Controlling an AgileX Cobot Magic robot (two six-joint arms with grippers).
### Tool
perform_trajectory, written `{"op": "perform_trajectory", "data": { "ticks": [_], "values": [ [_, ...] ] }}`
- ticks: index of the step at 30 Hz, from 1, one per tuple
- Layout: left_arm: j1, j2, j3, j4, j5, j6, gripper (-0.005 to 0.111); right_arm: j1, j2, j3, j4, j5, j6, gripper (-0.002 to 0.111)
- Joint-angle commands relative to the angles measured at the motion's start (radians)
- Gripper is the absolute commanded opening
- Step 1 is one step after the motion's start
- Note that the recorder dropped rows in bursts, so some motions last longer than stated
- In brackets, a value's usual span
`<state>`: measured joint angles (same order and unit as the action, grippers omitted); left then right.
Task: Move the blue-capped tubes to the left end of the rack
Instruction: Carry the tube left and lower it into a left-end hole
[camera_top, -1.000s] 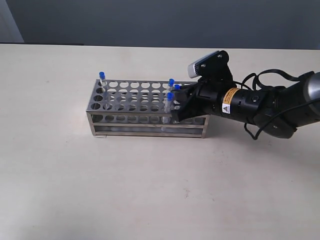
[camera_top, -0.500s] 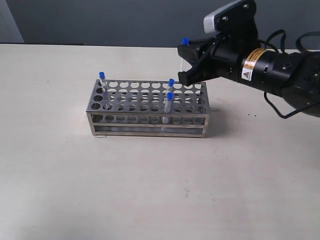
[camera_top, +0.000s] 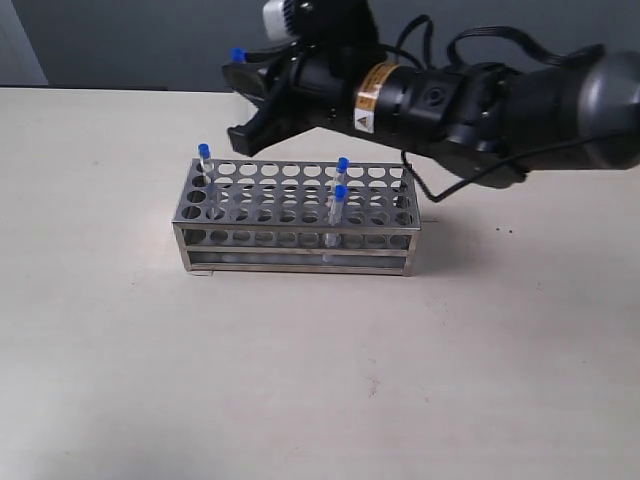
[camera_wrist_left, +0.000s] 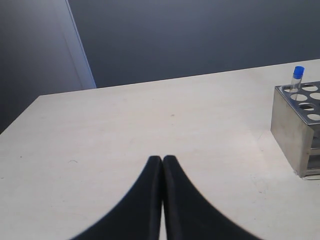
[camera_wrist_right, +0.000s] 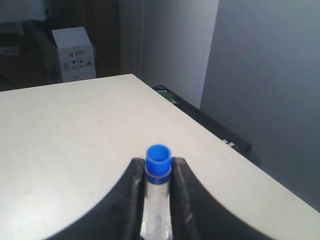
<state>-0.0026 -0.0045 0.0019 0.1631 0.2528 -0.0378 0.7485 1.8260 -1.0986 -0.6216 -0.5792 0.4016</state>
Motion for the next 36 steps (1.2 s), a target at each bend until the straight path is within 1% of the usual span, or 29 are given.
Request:
{"op": "perform_trajectory", "data": {
  "ticks": [1, 6, 11, 17, 21, 36],
  "values": [
    [-0.007, 0.004, -0.002, -0.001, -0.014, -0.003, 0.0, 0.043, 0.116, -0.103, -0.005, 0.002, 0.011, -0.001],
    [-0.007, 0.004, -0.002, -0.001, -0.014, -0.003, 0.0, 0.063, 0.212, -0.188, -0.005, 0.004, 0.023, -0.001],
    [-0.007, 0.004, -0.002, -0.001, -0.014, -0.003, 0.0, 0.063, 0.256, -0.234, -0.007, 0.029, 0.041, -0.001],
    [-0.007, 0.004, -0.002, -0.001, -0.014, -0.003, 0.0, 0.063, 0.262, -0.242, -0.009, 0.062, 0.043, -0.001],
    [-0.007, 0.004, -0.002, -0.001, -0.014, -0.003, 0.0, 0.063, 0.275, -0.242, -0.009, 0.025, 0.043, -0.001],
    [-0.007, 0.004, -0.002, -0.001, -0.014, -0.003, 0.0, 0.063, 0.346, -0.242, -0.009, 0.023, 0.043, -0.001]
  ]
}}
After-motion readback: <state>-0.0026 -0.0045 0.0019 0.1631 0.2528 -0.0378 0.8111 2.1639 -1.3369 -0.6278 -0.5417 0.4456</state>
